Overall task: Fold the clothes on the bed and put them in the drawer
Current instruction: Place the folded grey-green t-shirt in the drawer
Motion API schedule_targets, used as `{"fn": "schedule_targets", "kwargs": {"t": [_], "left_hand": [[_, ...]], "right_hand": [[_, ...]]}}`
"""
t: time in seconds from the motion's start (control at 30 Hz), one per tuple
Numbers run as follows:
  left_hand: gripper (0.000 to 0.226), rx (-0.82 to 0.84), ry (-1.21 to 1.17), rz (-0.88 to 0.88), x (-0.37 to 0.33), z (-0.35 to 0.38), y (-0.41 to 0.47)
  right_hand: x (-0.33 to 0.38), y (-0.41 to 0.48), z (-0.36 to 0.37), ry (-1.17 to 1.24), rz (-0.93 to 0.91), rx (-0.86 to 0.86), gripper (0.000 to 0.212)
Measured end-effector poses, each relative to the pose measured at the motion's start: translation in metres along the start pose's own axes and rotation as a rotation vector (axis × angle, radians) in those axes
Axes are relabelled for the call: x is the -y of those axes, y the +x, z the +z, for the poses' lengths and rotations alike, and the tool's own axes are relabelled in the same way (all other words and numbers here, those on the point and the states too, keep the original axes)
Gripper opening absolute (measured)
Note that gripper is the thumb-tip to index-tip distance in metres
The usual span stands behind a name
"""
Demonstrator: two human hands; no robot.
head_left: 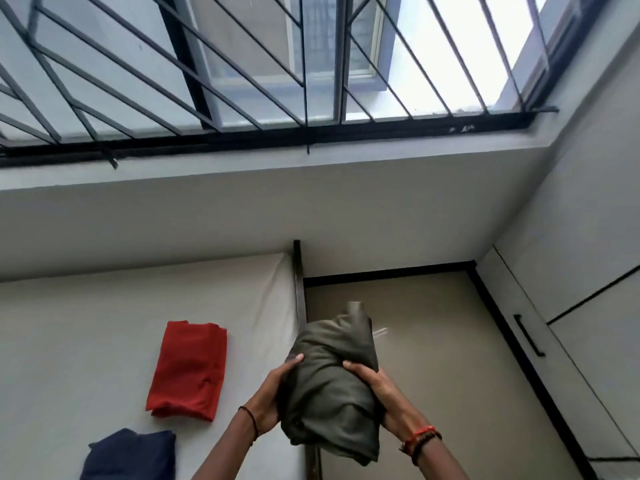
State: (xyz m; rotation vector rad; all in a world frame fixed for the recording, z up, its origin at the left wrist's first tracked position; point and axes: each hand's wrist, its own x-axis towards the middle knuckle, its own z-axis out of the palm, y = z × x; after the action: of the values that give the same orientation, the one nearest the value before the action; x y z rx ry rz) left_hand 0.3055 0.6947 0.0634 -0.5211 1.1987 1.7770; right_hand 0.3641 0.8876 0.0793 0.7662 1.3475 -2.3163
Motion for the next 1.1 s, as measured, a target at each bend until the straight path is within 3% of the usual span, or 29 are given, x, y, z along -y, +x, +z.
{"fn": "schedule_targets", "kwargs": {"t": [0.33,0.67,0.83,0.97,1.1], "left_hand": [[0.055,0.134,0.199,-0.036,0.002,0.066,-0.043],[0.035,0.273,0.482,-0.021,0.041,0.132,-0.060],[0.043,0.429,0.643,-0.056,0.081,0.167,-0.057],[0.069,0.514,0.785,-0.071,0.115,0.202,-0.055],[0.061,0.591,0.845,-0.132,0.160,0.243,-0.062]], "right_hand": [[0.017,-0.097,-0.022,0.048,-0.136,-0.086,0.057],[-0.015,-0.188,-0.059,0.176,-0.236,-0.314,0.037],[-0.041,-0.244,-0.088,0.229,-0.276,-0.482,0.047],[-0.066,-0.289,-0.115,0.319,-0.321,-0.575,0.044],[-0.089,-0.331,-0.142,0.375,-0.358,-0.653,0.037]]}}
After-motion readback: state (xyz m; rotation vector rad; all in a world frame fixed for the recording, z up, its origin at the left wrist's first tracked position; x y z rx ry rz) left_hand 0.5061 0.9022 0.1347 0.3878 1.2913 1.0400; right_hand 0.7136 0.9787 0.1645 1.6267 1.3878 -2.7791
